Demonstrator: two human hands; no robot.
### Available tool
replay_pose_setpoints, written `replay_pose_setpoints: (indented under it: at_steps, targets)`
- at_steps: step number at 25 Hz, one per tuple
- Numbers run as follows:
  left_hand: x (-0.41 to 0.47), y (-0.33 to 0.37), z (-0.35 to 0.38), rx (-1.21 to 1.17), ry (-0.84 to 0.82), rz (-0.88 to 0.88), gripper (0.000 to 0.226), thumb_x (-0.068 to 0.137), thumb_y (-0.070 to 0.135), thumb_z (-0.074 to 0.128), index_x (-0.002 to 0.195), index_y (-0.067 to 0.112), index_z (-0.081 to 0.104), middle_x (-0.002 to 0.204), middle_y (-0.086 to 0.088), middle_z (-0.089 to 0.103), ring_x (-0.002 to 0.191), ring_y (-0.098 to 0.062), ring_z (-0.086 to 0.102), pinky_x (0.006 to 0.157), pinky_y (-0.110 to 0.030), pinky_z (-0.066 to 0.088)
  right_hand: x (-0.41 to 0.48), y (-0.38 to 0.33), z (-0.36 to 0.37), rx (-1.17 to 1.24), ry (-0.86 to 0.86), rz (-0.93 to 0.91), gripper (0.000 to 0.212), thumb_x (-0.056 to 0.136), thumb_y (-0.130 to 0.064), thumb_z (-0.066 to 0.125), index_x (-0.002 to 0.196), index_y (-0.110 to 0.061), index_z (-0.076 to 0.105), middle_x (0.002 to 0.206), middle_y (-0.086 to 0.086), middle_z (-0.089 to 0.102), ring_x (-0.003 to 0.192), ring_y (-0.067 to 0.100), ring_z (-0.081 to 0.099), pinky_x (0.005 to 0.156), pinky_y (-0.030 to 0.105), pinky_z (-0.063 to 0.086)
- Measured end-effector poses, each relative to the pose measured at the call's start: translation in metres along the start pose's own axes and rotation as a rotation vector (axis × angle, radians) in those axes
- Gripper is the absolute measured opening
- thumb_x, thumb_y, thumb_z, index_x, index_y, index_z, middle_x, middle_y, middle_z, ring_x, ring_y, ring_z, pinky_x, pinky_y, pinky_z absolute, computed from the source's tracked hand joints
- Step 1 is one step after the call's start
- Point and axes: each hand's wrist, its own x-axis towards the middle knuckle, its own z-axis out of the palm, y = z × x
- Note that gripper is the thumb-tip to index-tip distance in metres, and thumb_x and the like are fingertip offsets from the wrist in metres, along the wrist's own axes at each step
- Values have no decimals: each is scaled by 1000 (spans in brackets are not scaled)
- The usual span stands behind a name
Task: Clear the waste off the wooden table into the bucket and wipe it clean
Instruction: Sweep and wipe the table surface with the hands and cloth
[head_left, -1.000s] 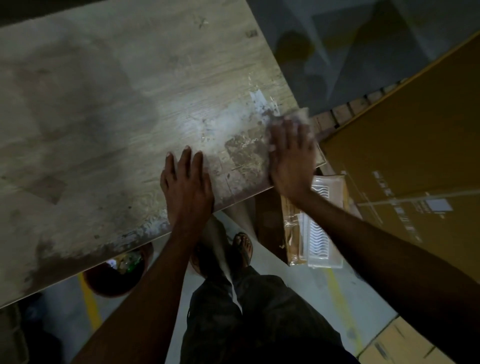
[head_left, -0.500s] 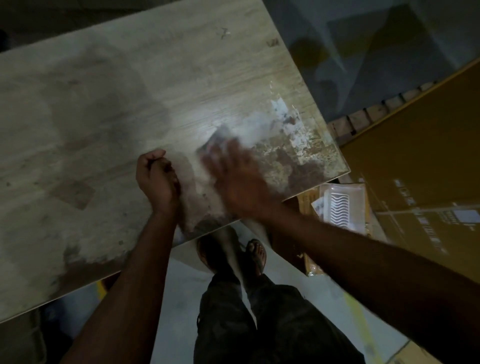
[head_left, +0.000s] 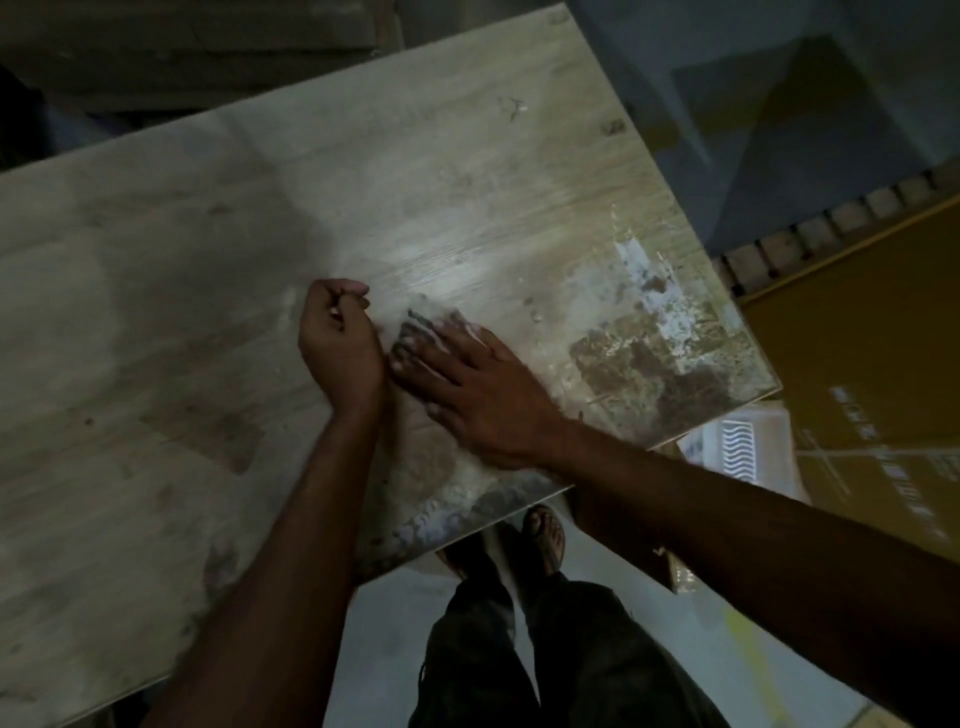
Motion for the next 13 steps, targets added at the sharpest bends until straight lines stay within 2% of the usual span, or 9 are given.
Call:
replay_pose_setpoints:
  at_steps: [1, 2, 4, 5, 6, 9, 10, 11, 13]
  targets:
    - [0, -5, -1, 90, -46, -10, 17, 86, 14, 50, 88, 27, 61, 78, 8, 63, 72, -15, 62, 69, -31, 46, -2, 19, -3, -26, -26, -28, 61, 107, -40, 34, 164, -29, 16, 171, 9, 21, 156, 38, 13, 122, 52, 19]
    - [-2, -8, -3, 214, -70, 0, 15, 86, 18, 53, 92, 29, 60, 80, 11, 64, 74, -15, 62, 68, -28, 44, 6, 48, -6, -57, 8, 95, 61, 107, -41, 30, 164, -28, 13, 171, 11, 17, 156, 38, 14, 121, 53, 21]
    - [-3, -13, -2, 409, -62, 45, 17, 86, 22, 52, 100, 29, 59, 80, 9, 64, 73, -16, 61, 66, -28, 40, 32, 118, -27, 12, 96, 646, 60, 108, -44, 25, 164, -25, 14, 172, 11, 14, 157, 39, 13, 122, 57, 22]
    - [-4, -11, 2, 456, -34, 29, 21, 86, 23, 50, 104, 29, 58, 78, 8, 63, 73, -20, 61, 65, -29, 39, 34, 138, -33, 34, 89, 812, 60, 108, -45, 24, 164, -25, 15, 172, 9, 13, 158, 37, 11, 124, 58, 19]
    - [-4, -6, 10, 478, -5, 6, 23, 87, 24, 49, 108, 29, 58, 77, 7, 62, 74, -24, 62, 65, -30, 36, 28, 143, -36, 70, 59, 851, 60, 109, -46, 22, 165, -27, 14, 173, 7, 11, 159, 36, 8, 125, 58, 16]
    - [-12, 2, 44, 464, -127, 190, 20, 91, 23, 50, 108, 27, 60, 85, 4, 66, 80, -21, 62, 69, -32, 39, -30, 116, -24, -13, -64, 415, 59, 109, -47, 17, 165, -33, 6, 174, 3, 5, 159, 31, -2, 127, 53, 9]
    - [-15, 1, 54, 457, -202, 288, 17, 92, 21, 52, 106, 26, 61, 89, 4, 66, 81, -19, 61, 70, -32, 40, -46, 127, -22, -22, -44, 357, 59, 108, -50, 14, 164, -34, 7, 174, 3, 7, 160, 30, 0, 127, 53, 11]
    - [-17, 0, 62, 467, -246, 348, 14, 93, 19, 52, 102, 25, 61, 91, 3, 65, 80, -19, 60, 69, -30, 37, -49, 148, -28, -36, -30, 430, 60, 107, -54, 10, 164, -35, 10, 173, 4, 10, 160, 30, 4, 126, 56, 14]
    - [-18, 0, 70, 504, -233, 357, 11, 94, 18, 51, 97, 22, 60, 89, 1, 63, 77, -20, 58, 67, -24, 29, -38, 189, -48, -3, 43, 790, 67, 104, -60, 6, 164, -31, 17, 173, 5, 14, 159, 33, 10, 123, 58, 19]
